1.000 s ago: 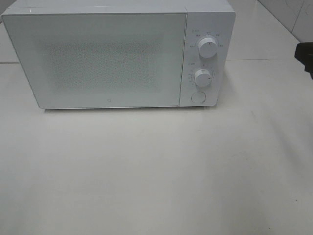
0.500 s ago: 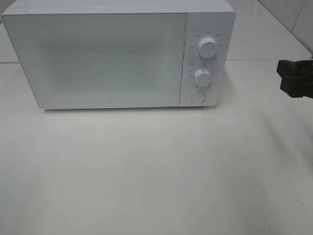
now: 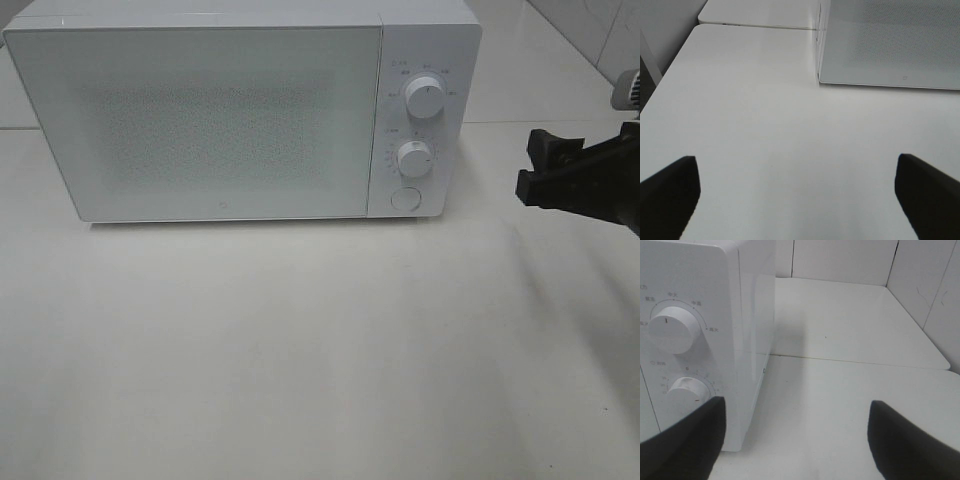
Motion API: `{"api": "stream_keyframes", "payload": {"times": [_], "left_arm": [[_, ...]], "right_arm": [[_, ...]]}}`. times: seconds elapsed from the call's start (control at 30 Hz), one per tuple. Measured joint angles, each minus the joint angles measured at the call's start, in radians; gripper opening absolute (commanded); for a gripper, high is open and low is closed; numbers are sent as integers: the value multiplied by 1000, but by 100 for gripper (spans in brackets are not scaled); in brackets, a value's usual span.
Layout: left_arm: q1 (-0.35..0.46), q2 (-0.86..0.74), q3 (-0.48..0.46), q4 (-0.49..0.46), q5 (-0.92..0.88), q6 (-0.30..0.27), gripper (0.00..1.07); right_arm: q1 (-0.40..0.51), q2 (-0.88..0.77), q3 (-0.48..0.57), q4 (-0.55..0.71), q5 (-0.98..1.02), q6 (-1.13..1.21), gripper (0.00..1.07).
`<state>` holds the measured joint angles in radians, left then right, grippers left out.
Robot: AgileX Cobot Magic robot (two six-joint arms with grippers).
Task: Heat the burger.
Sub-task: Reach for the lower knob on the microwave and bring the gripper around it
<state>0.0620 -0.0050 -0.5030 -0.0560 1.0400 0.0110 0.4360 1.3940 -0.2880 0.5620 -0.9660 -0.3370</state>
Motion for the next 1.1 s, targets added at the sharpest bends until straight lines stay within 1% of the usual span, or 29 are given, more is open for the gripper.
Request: {"api": "stream_keyframes", "payload": {"times": [0.07,0.1,0.13,0.17,0.27,0.3,0.37,0.43,0.47,0.53,0.57,0.7,0.87,1.1], "left_arm": [[0,0,0,0,0,0,98],[0,0,0,0,0,0,98],[0,0,0,0,0,0,98],[0,0,0,0,0,0,98],[0,0,0,0,0,0,98],[0,0,0,0,0,0,98],[0,0,0,0,0,0,98],[0,0,0,0,0,0,98],[0,0,0,0,0,0,98],[0,0,0,0,0,0,98],[0,0,0,0,0,0,98],[0,0,0,0,0,0,98],[0,0,0,0,0,0,98],[0,0,0,0,0,0,98]], "right_arm": [[17,6,0,22,-13,-5,76],[55,17,0,70,-39,-7,76],[73,24,0,90,-55,-7,76],[73,24,0,90,-55,-7,76],[152,72,1,169,-148,-7,76],[152,72,1,169,-148,-7,76],[198,108,-3,227,-173,-8,76],[210,118,-5,242,-177,-8,76],[239,146,-15,275,-186,-15,76],[251,155,-22,292,-188,-19,76],[275,178,-39,311,-195,-26,76],[300,207,-64,324,-202,-27,76],[332,263,-126,337,-210,-27,76],[336,322,-180,337,-210,-27,76]]}}
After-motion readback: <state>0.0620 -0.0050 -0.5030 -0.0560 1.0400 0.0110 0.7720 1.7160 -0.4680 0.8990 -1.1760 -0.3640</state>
